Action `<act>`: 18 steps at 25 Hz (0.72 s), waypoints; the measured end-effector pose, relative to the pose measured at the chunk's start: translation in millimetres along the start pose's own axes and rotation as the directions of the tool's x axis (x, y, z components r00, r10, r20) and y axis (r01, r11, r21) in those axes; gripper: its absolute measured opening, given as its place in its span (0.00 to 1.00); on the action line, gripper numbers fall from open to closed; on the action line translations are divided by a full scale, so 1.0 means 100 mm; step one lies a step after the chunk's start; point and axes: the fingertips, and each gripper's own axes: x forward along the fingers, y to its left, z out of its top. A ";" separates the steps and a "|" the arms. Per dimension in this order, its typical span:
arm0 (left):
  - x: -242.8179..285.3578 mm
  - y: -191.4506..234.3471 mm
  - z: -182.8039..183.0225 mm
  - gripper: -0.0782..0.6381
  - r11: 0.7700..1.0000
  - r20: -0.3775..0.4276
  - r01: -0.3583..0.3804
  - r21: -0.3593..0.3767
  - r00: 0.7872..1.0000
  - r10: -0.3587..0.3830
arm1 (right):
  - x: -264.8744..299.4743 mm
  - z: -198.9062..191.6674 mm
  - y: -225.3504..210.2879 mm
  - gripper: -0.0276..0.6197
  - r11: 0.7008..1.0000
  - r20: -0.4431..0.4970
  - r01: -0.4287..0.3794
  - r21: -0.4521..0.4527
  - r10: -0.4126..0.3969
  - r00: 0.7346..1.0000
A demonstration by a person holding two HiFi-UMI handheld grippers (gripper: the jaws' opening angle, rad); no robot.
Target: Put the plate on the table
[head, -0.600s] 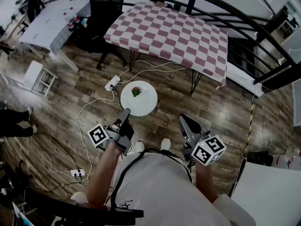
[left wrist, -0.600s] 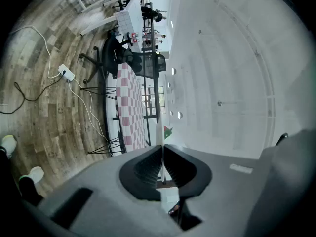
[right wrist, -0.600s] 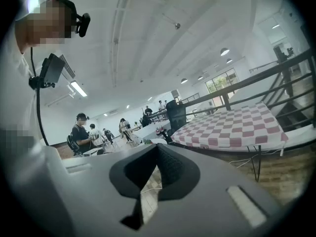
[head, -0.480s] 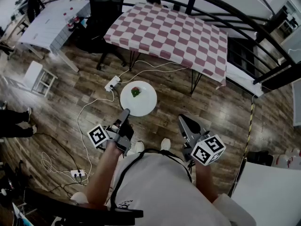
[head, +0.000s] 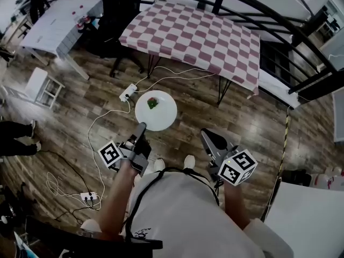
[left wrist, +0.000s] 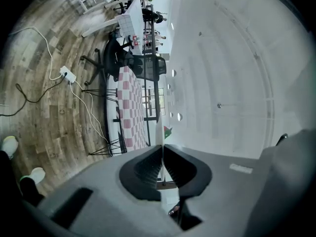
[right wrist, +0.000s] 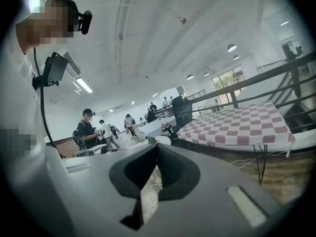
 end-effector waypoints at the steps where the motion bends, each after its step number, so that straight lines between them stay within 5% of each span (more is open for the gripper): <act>1: -0.03 0.01 0.02 0.14 1.000 0.002 0.001 -0.002 1.000 -0.001 | 0.01 -0.02 0.02 0.06 1.000 0.000 0.002 -0.002 -0.002 1.000; 18: -0.44 0.10 0.48 0.14 1.000 -0.013 -0.006 0.010 1.000 0.006 | 0.30 -0.21 0.30 0.06 0.997 0.009 0.064 0.047 -0.064 0.998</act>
